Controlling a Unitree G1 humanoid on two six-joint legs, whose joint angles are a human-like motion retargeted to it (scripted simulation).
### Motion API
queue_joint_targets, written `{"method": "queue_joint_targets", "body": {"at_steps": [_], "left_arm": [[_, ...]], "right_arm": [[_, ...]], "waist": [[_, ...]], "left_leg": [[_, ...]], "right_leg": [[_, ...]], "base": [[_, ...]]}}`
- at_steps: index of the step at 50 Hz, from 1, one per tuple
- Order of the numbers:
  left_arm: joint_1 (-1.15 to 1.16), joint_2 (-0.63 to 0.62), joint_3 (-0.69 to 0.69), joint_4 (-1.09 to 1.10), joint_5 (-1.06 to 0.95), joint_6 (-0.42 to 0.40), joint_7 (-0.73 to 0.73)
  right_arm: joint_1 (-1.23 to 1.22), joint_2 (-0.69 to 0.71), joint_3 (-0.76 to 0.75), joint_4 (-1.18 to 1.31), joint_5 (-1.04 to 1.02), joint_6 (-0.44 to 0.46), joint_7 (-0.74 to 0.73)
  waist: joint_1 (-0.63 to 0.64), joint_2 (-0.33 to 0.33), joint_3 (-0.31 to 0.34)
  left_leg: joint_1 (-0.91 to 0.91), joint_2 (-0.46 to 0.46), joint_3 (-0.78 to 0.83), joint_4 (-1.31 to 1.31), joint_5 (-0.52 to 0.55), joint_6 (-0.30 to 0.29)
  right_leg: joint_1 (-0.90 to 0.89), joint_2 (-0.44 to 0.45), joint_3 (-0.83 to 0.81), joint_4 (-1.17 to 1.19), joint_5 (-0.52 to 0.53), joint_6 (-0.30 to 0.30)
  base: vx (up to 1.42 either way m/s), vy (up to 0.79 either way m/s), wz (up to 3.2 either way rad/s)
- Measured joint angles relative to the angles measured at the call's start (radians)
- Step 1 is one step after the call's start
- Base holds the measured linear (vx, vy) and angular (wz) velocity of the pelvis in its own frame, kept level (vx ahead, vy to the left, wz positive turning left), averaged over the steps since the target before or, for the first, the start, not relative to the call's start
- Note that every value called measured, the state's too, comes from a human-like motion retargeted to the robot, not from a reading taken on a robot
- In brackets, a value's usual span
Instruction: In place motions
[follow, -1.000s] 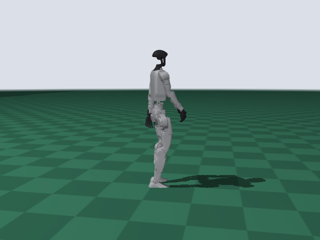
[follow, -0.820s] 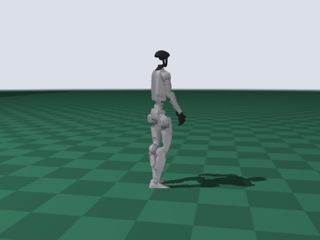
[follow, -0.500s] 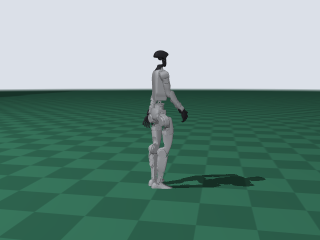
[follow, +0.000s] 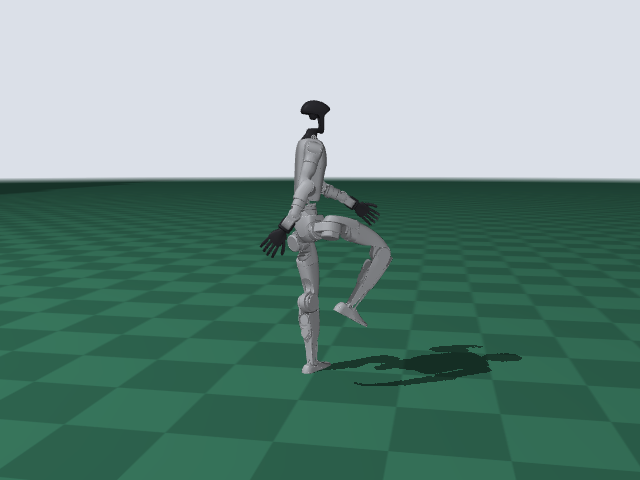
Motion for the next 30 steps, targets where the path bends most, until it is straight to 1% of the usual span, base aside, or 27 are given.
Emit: {"method": "queue_joint_targets", "body": {"at_steps": [2, 5, 8, 10, 12, 15, 17, 18, 19, 20, 21, 22, 23, 24, 25, 26, 27, 28, 30], "left_arm": [[-0.018, 0.011, 0.002, -0.038, 0.011, -0.005, 0.025], [-0.028, -0.002, 0.001, -0.060, -0.018, -0.025, 0.034], [-0.023, -0.030, 0.012, -0.047, -0.085, -0.060, 0.028], [0.002, -0.056, 0.012, -0.033, -0.100, -0.067, 0.035], [0.032, -0.077, 0.012, 0.018, -0.093, -0.080, 0.036], [0.112, -0.113, 0.003, 0.102, -0.060, -0.086, 0.011], [0.177, -0.147, 0.002, 0.180, -0.053, -0.078, -0.021], [0.213, -0.169, 0.007, 0.227, -0.053, -0.071, -0.043], [0.249, -0.188, 0.012, 0.273, -0.057, -0.062, -0.067], [0.285, -0.206, 0.016, 0.319, -0.063, -0.052, -0.091], [0.317, -0.218, 0.039, 0.364, -0.064, -0.034, -0.118], [0.349, -0.226, 0.061, 0.414, -0.058, -0.017, -0.147], [0.377, -0.226, 0.083, 0.475, -0.041, 0.000, -0.183], [0.389, -0.218, 0.093, 0.543, -0.011, 0.005, -0.210], [0.393, -0.208, 0.097, 0.614, 0.024, 0.004, -0.231], [0.387, -0.200, 0.103, 0.688, 0.079, 0.001, -0.225], [0.384, -0.193, 0.109, 0.756, 0.127, 0.001, -0.209], [0.387, -0.188, 0.117, 0.809, 0.157, 0.008, -0.173], [0.411, -0.175, 0.106, 0.885, 0.156, 0.003, -0.119]], "right_arm": [[0.026, 0.002, -0.027, 0.002, 0.035, 0.003, -0.038], [0.043, 0.021, -0.050, 0.002, 0.064, -0.012, -0.084], [0.014, 0.051, -0.030, -0.015, 0.051, -0.028, -0.065], [0.001, 0.077, -0.002, -0.041, 0.039, -0.038, -0.049], [-0.056, 0.101, 0.054, -0.086, 0.024, -0.033, -0.007], [-0.122, 0.146, 0.138, -0.145, 0.009, -0.050, 0.006], [-0.175, 0.178, 0.210, -0.172, -0.001, -0.055, -0.010], [-0.207, 0.193, 0.248, -0.187, -0.015, -0.056, -0.024], [-0.238, 0.208, 0.277, -0.207, -0.032, -0.059, -0.037], [-0.267, 0.222, 0.303, -0.230, -0.051, -0.062, -0.048], [-0.291, 0.241, 0.331, -0.260, -0.065, -0.071, -0.053], [-0.310, 0.259, 0.359, -0.296, -0.075, -0.082, -0.052], [-0.319, 0.277, 0.385, -0.343, -0.078, -0.098, -0.036], [-0.329, 0.292, 0.401, -0.390, -0.073, -0.119, -0.010], [-0.341, 0.304, 0.412, -0.438, -0.064, -0.142, 0.022], [-0.352, 0.313, 0.417, -0.488, -0.048, -0.162, 0.054], [-0.366, 0.322, 0.428, -0.538, -0.033, -0.180, 0.085], [-0.385, 0.332, 0.452, -0.588, -0.018, -0.197, 0.114], [-0.423, 0.348, 0.501, -0.662, -0.006, -0.218, 0.158]], "waist": [[-0.010, -0.004, 0.007], [0.011, -0.016, -0.008], [0.037, -0.032, -0.033], [0.059, -0.017, -0.060], [0.110, -0.037, -0.079], [0.163, -0.038, -0.122], [0.196, -0.049, -0.149], [0.212, -0.061, -0.164], [0.215, -0.080, -0.181], [0.212, -0.102, -0.197], [0.235, -0.114, -0.210], [0.260, -0.132, -0.225], [0.291, -0.159, -0.247], [0.329, -0.176, -0.263], [0.371, -0.187, -0.277], [0.395, -0.179, -0.299], [0.415, -0.176, -0.310], [0.429, -0.182, -0.302], [0.404, -0.196, -0.267]], "left_leg": [[0.004, -0.001, -0.006, 0.008, -0.004, 0.004], [0.010, -0.008, 0.008, 0.009, -0.009, 0.003], [0.014, -0.020, 0.038, -0.010, -0.004, -0.005], [0.012, -0.012, 0.052, -0.032, 0.005, -0.016], [0.030, -0.033, 0.103, -0.049, 0.002, -0.022], [0.042, -0.040, 0.147, -0.069, -0.002, -0.040], [0.058, -0.053, 0.177, -0.077, -0.010, -0.051], [0.064, -0.069, 0.194, -0.081, -0.015, -0.056], [0.067, -0.098, 0.200, -0.082, -0.020, -0.057], [0.069, -0.134, 0.200, -0.082, -0.026, -0.056], [0.078, -0.150, 0.230, -0.087, -0.032, -0.060], [0.090, -0.171, 0.260, -0.095, -0.037, -0.064], [0.107, -0.203, 0.288, -0.108, -0.040, -0.070], [0.111, -0.219, 0.319, -0.119, -0.039, -0.076], [0.110, -0.227, 0.350, -0.128, -0.036, -0.083], [0.082, -0.217, 0.353, -0.132, -0.031, -0.088], [0.065, -0.210, 0.359, -0.135, -0.028, -0.094], [0.069, -0.209, 0.375, -0.141, -0.028, -0.099], [0.088, -0.218, 0.375, -0.145, -0.023, -0.098]], "right_leg": [[-0.022, -0.004, -0.017, -0.009, -0.007, -0.008], [-0.009, 0.003, -0.011, -0.044, -0.012, 0.001], [0.080, 0.015, 0.013, -0.111, -0.008, 0.026], [0.187, 0.022, 0.001, -0.192, 0.002, 0.031], [0.321, 0.042, 0.043, -0.303, 0.014, 0.038], [0.537, 0.089, 0.060, -0.565, 0.039, 0.028], [0.696, 0.165, 0.131, -0.842, 0.085, 0.056], [0.788, 0.194, 0.183, -1.019, 0.120, 0.076], [0.869, 0.199, 0.215, -1.191, 0.122, 0.123], [0.946, 0.194, 0.237, -1.360, 0.107, 0.183], [1.002, 0.187, 0.196, -1.446, -0.023, 0.149], [1.047, 0.173, 0.128, -1.526, -0.093, 0.130], [1.070, 0.142, 0.007, -1.596, -0.045, 0.143], [1.074, 0.115, 0.036, -1.636, -0.015, 0.197], [1.068, 0.091, 0.141, -1.662, 0.007, 0.272], [1.050, 0.071, 0.110, -1.653, -0.012, 0.283], [1.029, 0.062, 0.074, -1.640, -0.021, 0.276], [1.000, 0.073, 0.031, -1.618, -0.011, 0.236], [1.002, 0.092, 0.083, -1.616, -0.017, 0.206]], "base": [[0.05, -0.04, 0.27], [0.05, -0.07, -0.19], [0.02, -0.03, -0.46], [0.04, -0.01, -0.60], [0.07, 0.02, -0.95], [0.14, -0.01, -0.74], [0.23, -0.05, -0.66], [0.24, -0.03, -0.45], [0.24, -0.02, -0.13], [0.23, -0.01, -0.38], [0.27, 0.00, -0.85], [0.38, 0.00, -1.42], [0.40, 0.01, -1.44], [0.32, 0.04, -1.45], [0.09, 0.06, -1.11], [-0.04, 0.05, -0.86], [-0.10, 0.01, -0.78], [-0.04, 0.01, -0.76], [0.01, 0.02, -0.26]]}}
